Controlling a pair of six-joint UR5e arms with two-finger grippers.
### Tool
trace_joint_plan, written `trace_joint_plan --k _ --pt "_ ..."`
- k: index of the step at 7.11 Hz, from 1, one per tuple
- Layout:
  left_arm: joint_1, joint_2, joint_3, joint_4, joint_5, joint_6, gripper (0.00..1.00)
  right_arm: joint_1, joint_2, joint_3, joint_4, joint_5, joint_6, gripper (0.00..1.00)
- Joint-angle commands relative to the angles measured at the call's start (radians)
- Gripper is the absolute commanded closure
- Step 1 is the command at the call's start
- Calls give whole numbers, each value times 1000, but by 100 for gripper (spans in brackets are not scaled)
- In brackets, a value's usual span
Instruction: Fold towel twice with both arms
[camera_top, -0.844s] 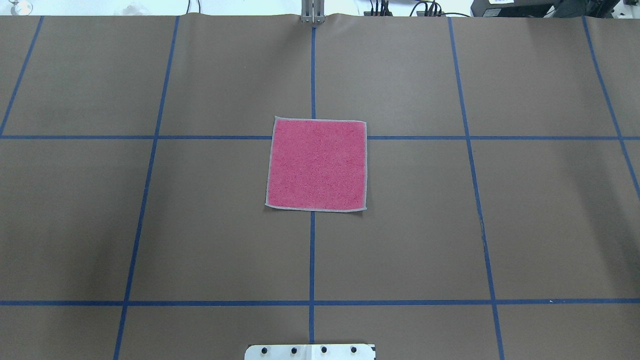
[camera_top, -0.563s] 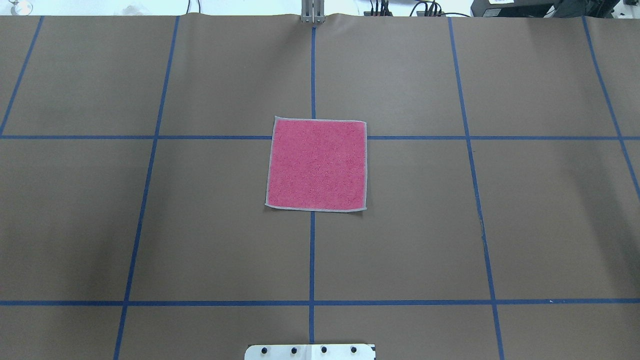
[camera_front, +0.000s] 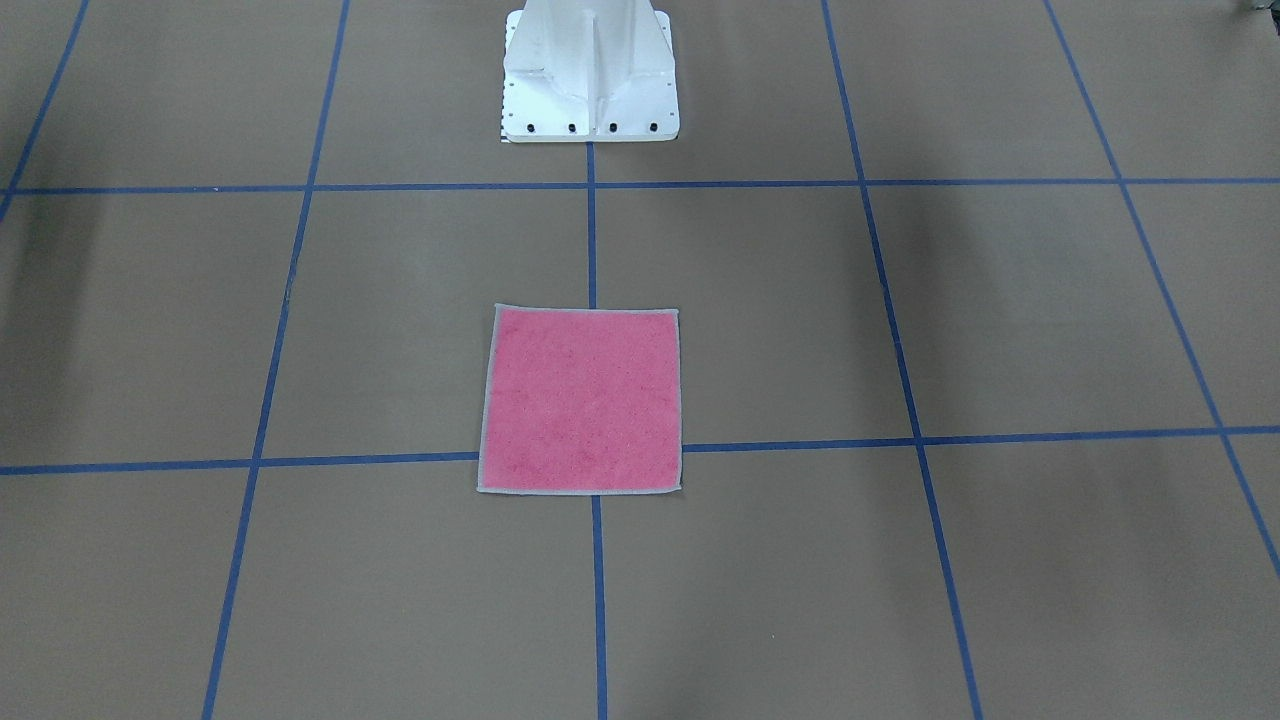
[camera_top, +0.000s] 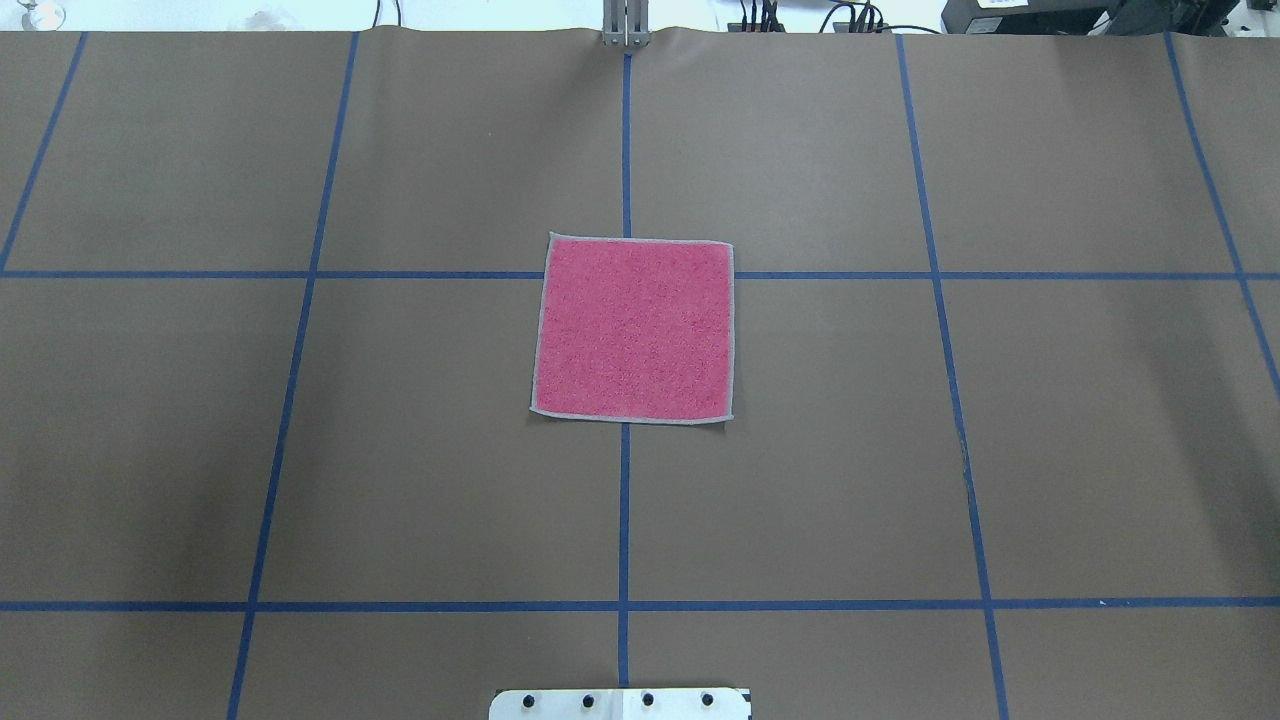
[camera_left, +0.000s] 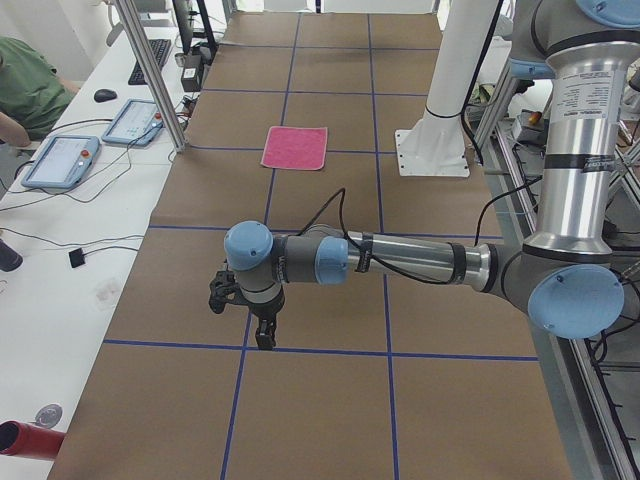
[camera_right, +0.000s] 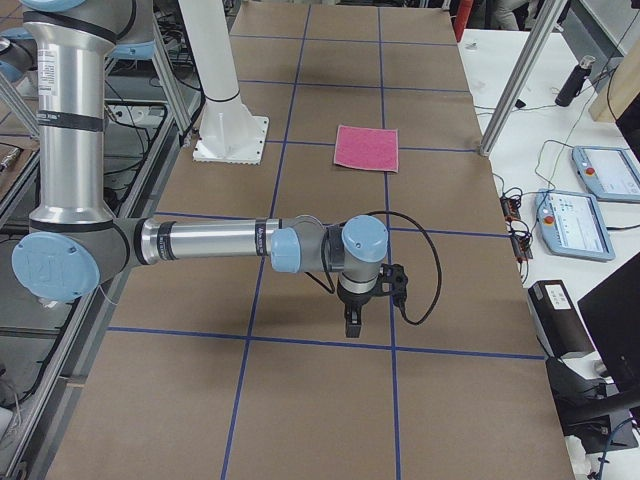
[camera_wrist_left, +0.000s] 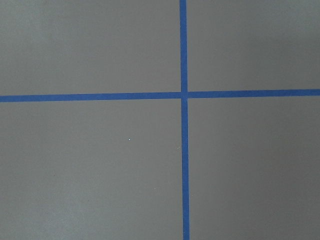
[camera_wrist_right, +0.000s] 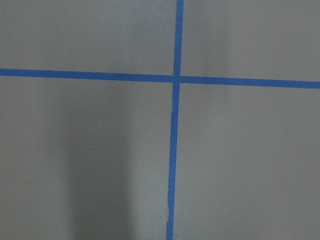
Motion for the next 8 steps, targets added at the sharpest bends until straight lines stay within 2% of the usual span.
trace_joint_plan --k 1,2,3,4,5,6,7,8 --pt "2 -74 9 11 0 -6 0 0 64 -4 -65 1 9 0" --pt "5 -188 66 95 3 -6 0 0 165 -1 -204 1 9 0" --pt "21 -318 91 225 6 -6 0 0 239 -4 -277 1 9 0" --pt "61 -397 82 253 -6 -6 0 -15 271 -5 -284 -10 12 0" --pt "122 -402 39 207 -11 -20 0 -50 328 -1 -261 -12 12 0" --pt "228 -406 26 144 -42 -198 0 -60 337 -13 -256 2 46 0" --pt "329 -448 31 13 -40 -429 0 -78 324 -17 -179 61 85 0" --pt "380 -471 52 -142 -38 -618 0 -84 318 -36 -93 132 169 0"
